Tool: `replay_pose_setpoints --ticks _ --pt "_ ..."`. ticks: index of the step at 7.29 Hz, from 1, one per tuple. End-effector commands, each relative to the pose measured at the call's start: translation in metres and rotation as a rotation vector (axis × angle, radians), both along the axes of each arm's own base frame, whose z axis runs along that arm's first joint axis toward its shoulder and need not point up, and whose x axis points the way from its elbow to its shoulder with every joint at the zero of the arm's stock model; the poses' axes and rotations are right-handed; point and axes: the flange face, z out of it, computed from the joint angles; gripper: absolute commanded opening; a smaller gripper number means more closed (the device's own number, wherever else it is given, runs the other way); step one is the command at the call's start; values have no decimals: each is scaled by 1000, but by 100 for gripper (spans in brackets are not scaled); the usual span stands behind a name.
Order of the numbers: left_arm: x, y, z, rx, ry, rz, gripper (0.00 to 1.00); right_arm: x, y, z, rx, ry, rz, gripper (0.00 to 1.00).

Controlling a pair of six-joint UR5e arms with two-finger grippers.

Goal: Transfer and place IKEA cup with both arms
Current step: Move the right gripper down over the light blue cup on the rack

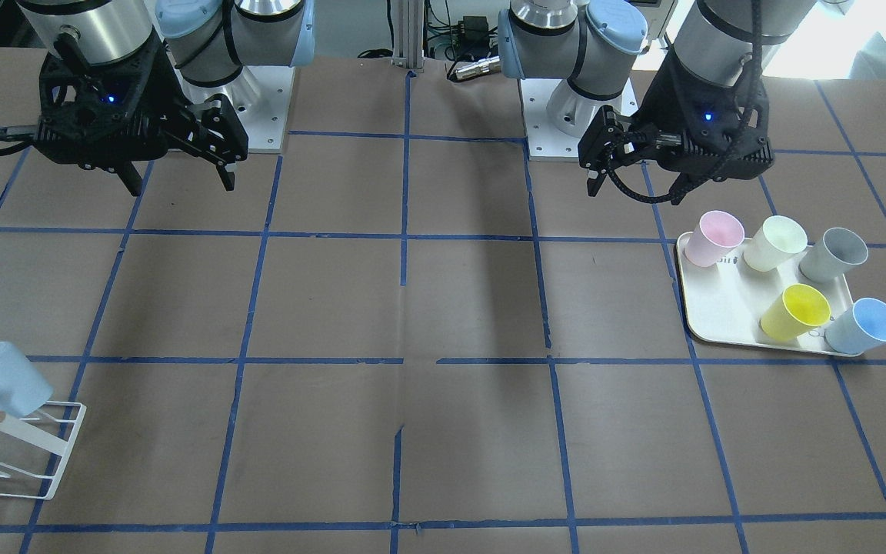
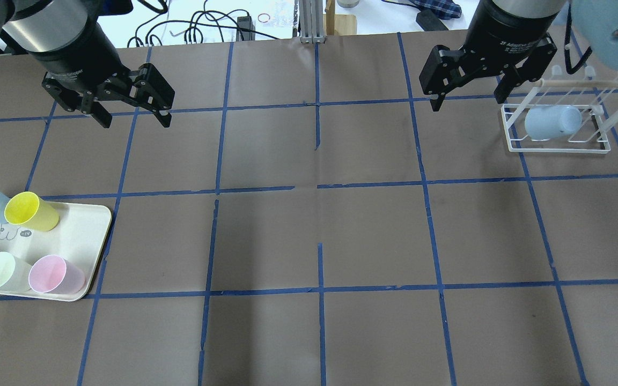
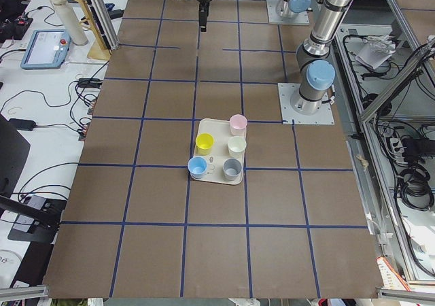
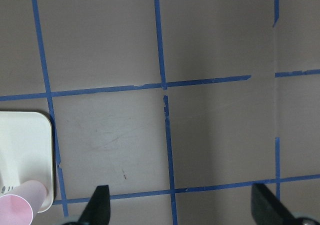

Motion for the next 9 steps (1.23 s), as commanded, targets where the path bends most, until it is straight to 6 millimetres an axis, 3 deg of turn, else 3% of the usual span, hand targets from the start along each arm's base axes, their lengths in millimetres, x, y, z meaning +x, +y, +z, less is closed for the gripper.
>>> replay_pose_setpoints --ticks 1,3,4,6,9 --pt "0 1 1 -1 0 0 100 0 0 0 2 0 0 100" --pt "0 1 1 -1 0 0 100 -8 -3 -1 3 2 -9 100" --pt "0 1 0 0 -1 0 100 -26 -8 -2 2 4 -34 100" --pt "0 0 -1 2 0 0 100 -82 -22 -10 10 -3 -77 100" --pt "0 1 1 -2 0 0 100 -158 -75 -54 -32 6 -104 100"
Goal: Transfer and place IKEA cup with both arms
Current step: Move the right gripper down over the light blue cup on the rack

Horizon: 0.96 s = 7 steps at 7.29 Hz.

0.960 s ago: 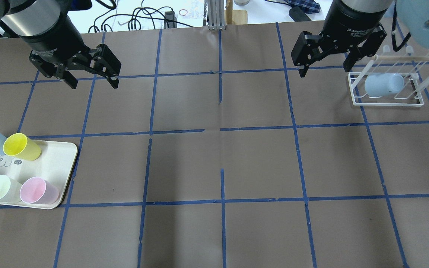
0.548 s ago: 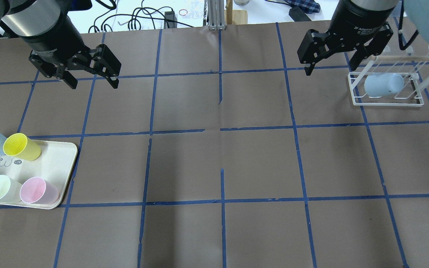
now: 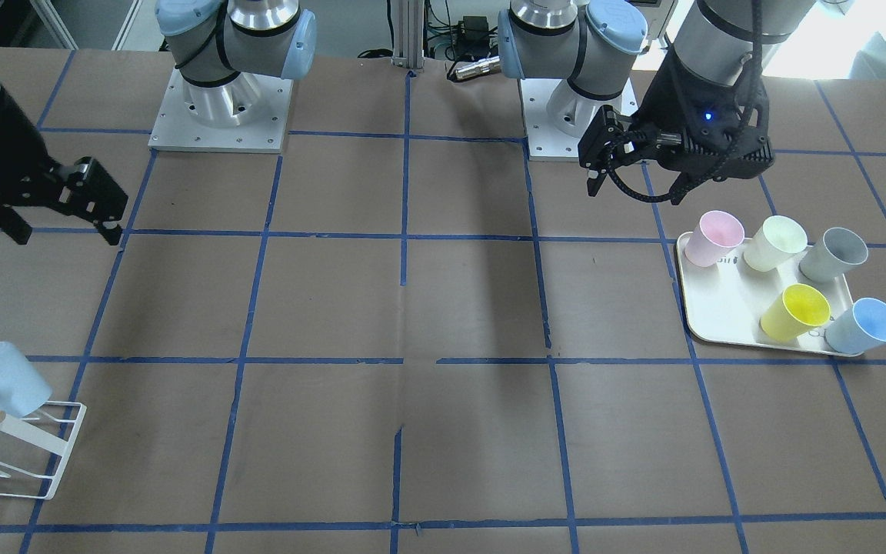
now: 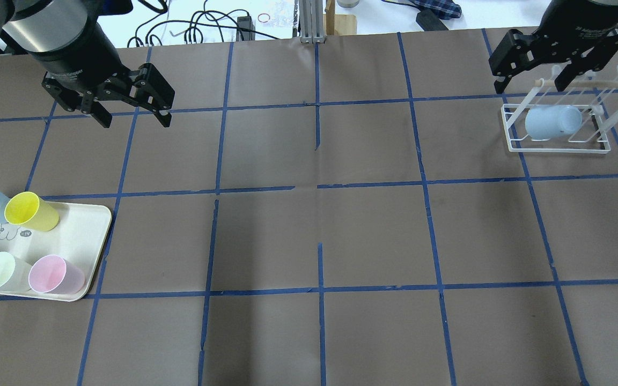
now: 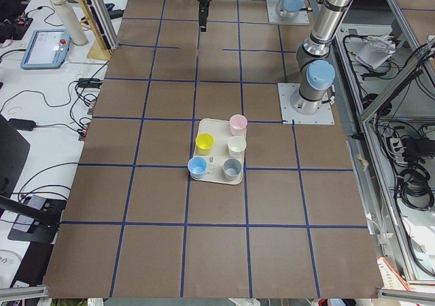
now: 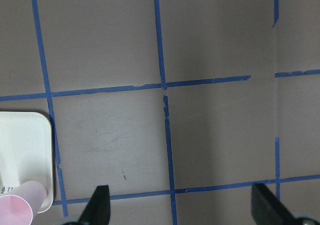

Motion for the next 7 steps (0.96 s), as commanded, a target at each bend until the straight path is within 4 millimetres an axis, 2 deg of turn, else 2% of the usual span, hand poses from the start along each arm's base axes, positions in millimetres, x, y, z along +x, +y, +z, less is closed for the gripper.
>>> replay_pose_setpoints --ticks 1,2,3,4,5,7 --pt "0 1 0 1 0 0 100 -52 -34 -39 -12 7 -30 100" --pt "0 0 0 1 0 0 100 -76 -42 -60 -18 15 24 100" --pt "0 0 1 -3 1 0 100 -101 -42 -82 -31 23 69 100" --pt "0 0 1 -5 1 0 100 -125 -35 -105 -39 30 107 100" --pt "0 -1 0 -3 1 0 100 -148 -28 -120 -47 26 109 100" --pt "0 0 1 -5 -2 0 100 -158 -34 -145 -62 37 189 100"
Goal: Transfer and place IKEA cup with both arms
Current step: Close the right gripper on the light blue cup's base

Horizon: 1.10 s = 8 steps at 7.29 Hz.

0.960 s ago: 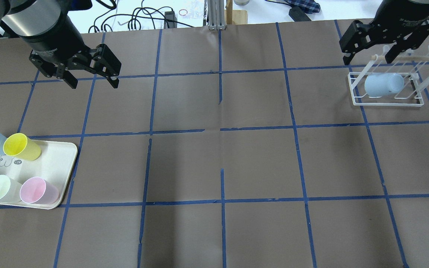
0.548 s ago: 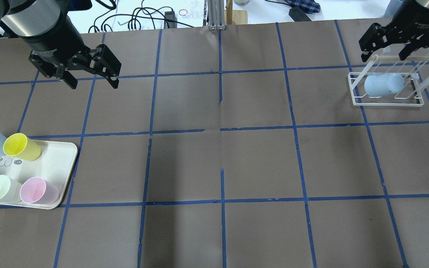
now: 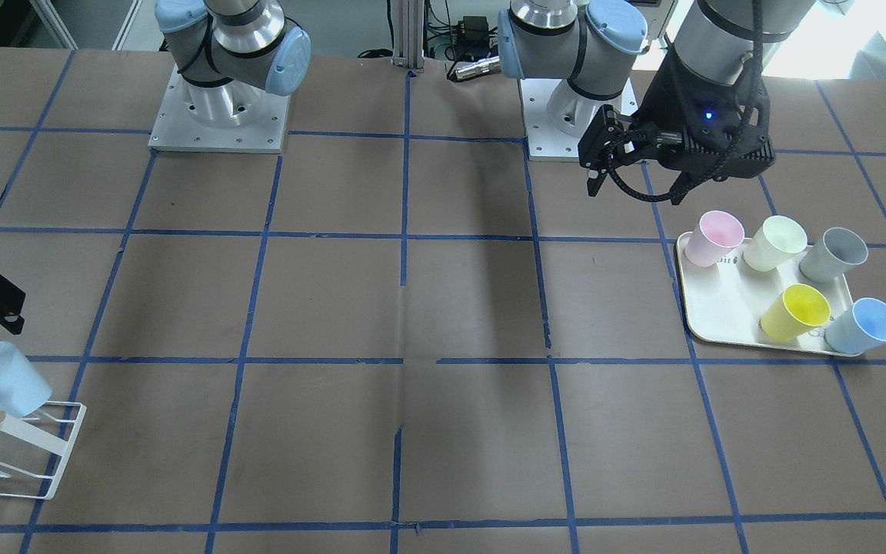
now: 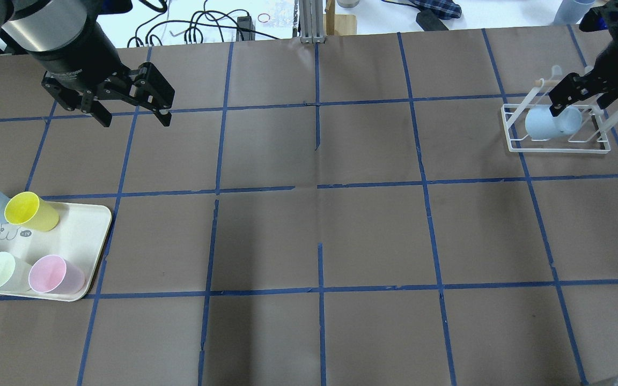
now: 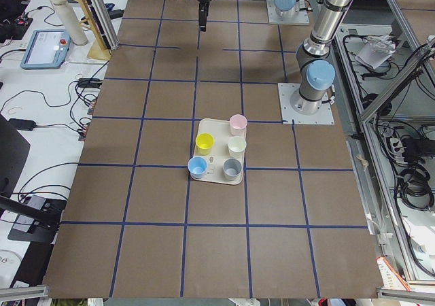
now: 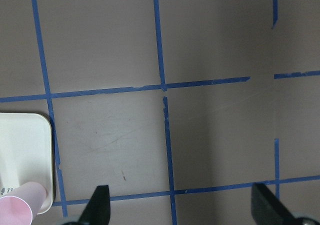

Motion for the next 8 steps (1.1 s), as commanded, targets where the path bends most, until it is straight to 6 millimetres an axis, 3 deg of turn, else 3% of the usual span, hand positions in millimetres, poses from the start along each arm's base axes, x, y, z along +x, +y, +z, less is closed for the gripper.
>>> replay_pose_setpoints --ticks 1,8 --pt "0 0 0 1 0 0 100 -11 -6 -25 -13 7 51 100" --pt "0 1 0 -1 0 0 100 -14 -24 -64 -22 -37 56 98"
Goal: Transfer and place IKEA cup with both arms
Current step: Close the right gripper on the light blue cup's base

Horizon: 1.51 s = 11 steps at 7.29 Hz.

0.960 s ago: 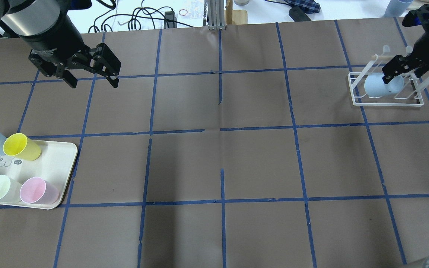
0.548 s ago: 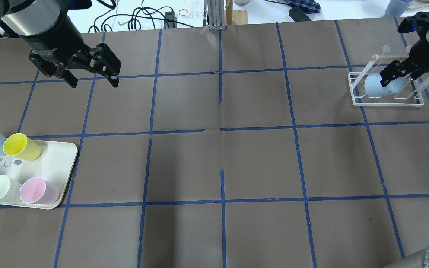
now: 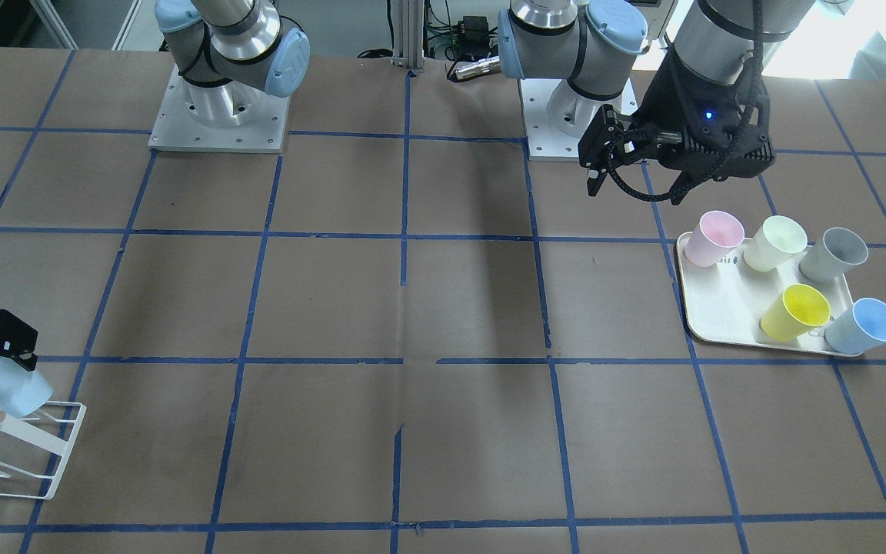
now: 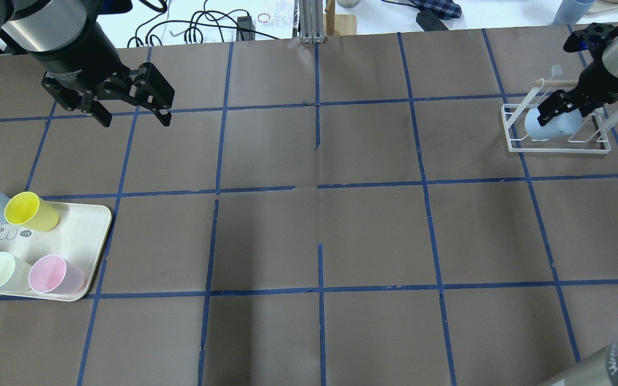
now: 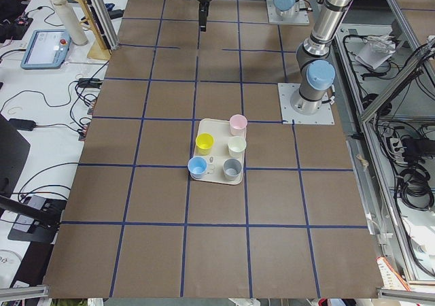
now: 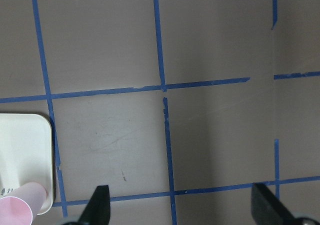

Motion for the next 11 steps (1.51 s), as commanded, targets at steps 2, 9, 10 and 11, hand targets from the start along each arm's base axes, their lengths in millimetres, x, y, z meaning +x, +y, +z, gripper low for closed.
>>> replay_pose_setpoints --ticks 2,9,10,11 --pt "0 0 0 -1 -1 0 100 0 -1 -4 4 -4 -1 85" --pt "0 0 0 -1 1 0 100 5 8 45 -20 12 -10 41" --pt "0 0 0 -1 4 1 100 7 13 66 2 1 -10 41" --pt "0 0 0 -1 2 1 100 12 20 94 17 -6 -7 41"
